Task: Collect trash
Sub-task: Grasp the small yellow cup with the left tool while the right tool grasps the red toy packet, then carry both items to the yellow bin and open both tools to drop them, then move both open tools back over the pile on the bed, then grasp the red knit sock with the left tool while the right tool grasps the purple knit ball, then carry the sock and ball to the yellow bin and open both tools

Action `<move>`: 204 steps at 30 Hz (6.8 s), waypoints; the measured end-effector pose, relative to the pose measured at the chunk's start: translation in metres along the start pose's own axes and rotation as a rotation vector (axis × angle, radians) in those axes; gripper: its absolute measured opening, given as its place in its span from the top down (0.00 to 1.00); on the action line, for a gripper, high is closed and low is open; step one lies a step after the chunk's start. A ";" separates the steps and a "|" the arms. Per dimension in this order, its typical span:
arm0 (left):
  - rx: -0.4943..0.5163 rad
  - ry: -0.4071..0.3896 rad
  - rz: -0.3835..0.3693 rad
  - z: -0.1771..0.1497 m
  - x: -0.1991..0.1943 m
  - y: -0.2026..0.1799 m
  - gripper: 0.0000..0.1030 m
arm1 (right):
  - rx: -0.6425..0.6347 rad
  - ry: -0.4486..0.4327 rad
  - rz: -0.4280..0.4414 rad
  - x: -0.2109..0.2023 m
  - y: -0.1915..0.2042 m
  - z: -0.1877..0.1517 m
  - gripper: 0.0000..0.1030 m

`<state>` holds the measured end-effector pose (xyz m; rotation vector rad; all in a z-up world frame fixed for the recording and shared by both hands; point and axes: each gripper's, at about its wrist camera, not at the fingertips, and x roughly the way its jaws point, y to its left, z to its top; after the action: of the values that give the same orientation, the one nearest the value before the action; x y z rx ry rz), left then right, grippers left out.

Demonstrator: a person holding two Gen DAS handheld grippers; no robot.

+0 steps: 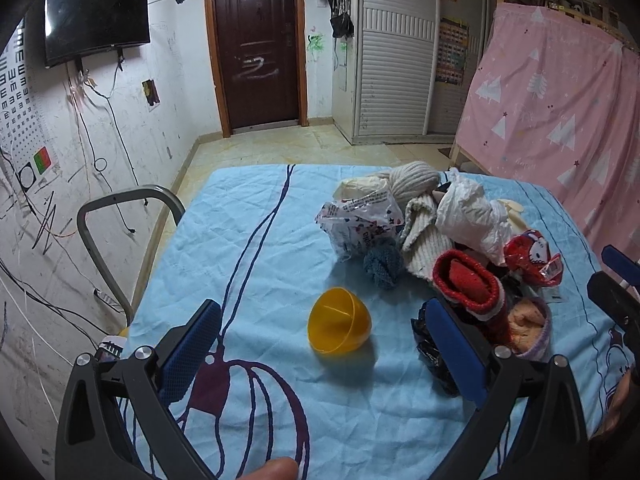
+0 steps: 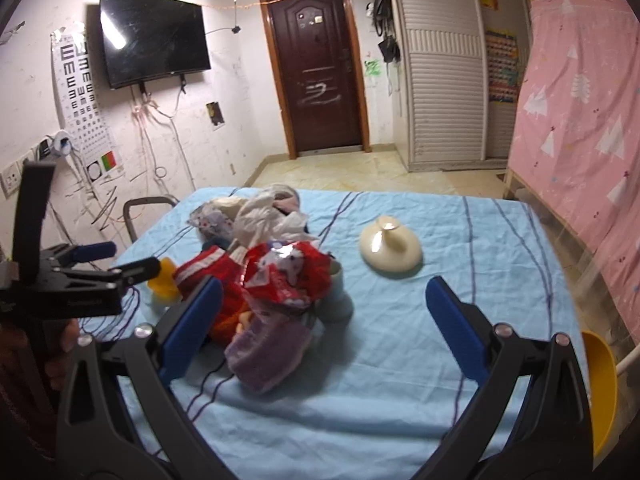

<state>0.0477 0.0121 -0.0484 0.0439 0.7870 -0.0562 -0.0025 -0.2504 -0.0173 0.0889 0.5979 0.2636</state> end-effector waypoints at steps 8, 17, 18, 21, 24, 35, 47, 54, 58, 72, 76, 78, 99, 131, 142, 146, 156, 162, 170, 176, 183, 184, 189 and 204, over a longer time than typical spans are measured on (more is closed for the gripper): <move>-0.002 0.066 -0.023 0.001 0.030 0.003 0.29 | -0.007 0.045 0.059 0.027 0.005 0.010 0.06; -0.002 0.118 -0.062 -0.001 0.053 0.003 0.68 | -0.016 0.133 0.088 0.057 0.010 0.016 0.36; -0.003 0.114 -0.065 -0.001 0.053 0.002 0.68 | -0.014 0.138 0.094 0.058 0.010 0.015 0.37; -0.001 0.110 -0.079 -0.002 0.052 0.002 0.68 | -0.021 0.125 0.092 0.056 0.008 0.015 0.50; -0.011 0.092 -0.082 -0.001 0.044 0.005 0.68 | -0.005 0.109 0.097 0.053 0.004 0.015 0.54; -0.007 0.024 -0.033 0.012 0.005 -0.001 0.68 | 0.029 0.048 0.103 0.027 -0.013 0.017 0.70; 0.109 -0.059 -0.117 0.040 -0.037 -0.071 0.68 | 0.158 -0.078 0.076 -0.026 -0.070 0.016 0.70; 0.196 -0.074 -0.273 0.052 -0.049 -0.145 0.68 | 0.251 -0.137 -0.045 -0.067 -0.131 -0.001 0.70; 0.252 -0.068 -0.356 0.052 -0.049 -0.193 0.68 | 0.296 -0.158 -0.130 -0.089 -0.165 -0.016 0.70; 0.367 -0.007 -0.602 0.052 -0.037 -0.334 0.68 | 0.446 -0.181 -0.341 -0.129 -0.257 -0.055 0.35; 0.408 0.033 -0.634 0.042 -0.032 -0.369 0.67 | 0.494 -0.218 -0.377 -0.145 -0.272 -0.065 0.33; 0.434 0.047 -0.648 0.037 -0.031 -0.383 0.63 | 0.516 -0.229 -0.385 -0.149 -0.278 -0.067 0.32; 0.344 -0.009 -0.584 0.046 -0.064 -0.329 0.39 | 0.469 -0.227 -0.291 -0.135 -0.247 -0.052 0.26; 0.105 0.030 -0.138 0.049 -0.021 -0.071 0.37 | 0.104 0.057 0.047 -0.016 -0.046 -0.014 0.20; 0.101 0.113 -0.230 0.025 0.011 -0.066 0.37 | -0.007 0.191 0.160 0.014 0.001 -0.027 0.19; 0.093 0.121 -0.256 0.023 0.016 -0.066 0.37 | -0.025 0.222 0.175 0.022 0.010 -0.030 0.20; 0.081 0.155 -0.308 0.019 0.029 -0.068 0.71 | -0.047 0.272 0.162 0.040 0.018 -0.030 0.34; 0.069 0.139 -0.299 0.018 0.026 -0.068 0.87 | -0.044 0.272 0.155 0.042 0.017 -0.031 0.76; 0.055 0.036 -0.288 0.032 -0.009 -0.062 0.89 | 0.004 0.127 0.109 0.012 -0.002 -0.016 0.79; 0.078 -0.058 -0.286 0.045 -0.043 -0.070 0.89 | 0.066 0.052 0.092 -0.013 -0.030 -0.008 0.79; 0.127 -0.132 -0.315 0.056 -0.069 -0.098 0.89 | 0.131 -0.039 0.010 -0.044 -0.070 -0.004 0.79; 0.132 -0.139 -0.325 0.056 -0.071 -0.103 0.89 | 0.140 -0.050 -0.006 -0.049 -0.076 -0.005 0.79; 0.161 -0.176 -0.380 0.060 -0.082 -0.131 0.89 | 0.185 -0.096 -0.093 -0.070 -0.110 -0.011 0.79; 0.248 -0.238 -0.562 0.056 -0.098 -0.236 0.88 | 0.264 -0.143 -0.337 -0.119 -0.189 -0.037 0.79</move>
<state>0.0028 -0.2232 0.0565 0.0487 0.5309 -0.6809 -0.0765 -0.4638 -0.0135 0.2561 0.4936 -0.1489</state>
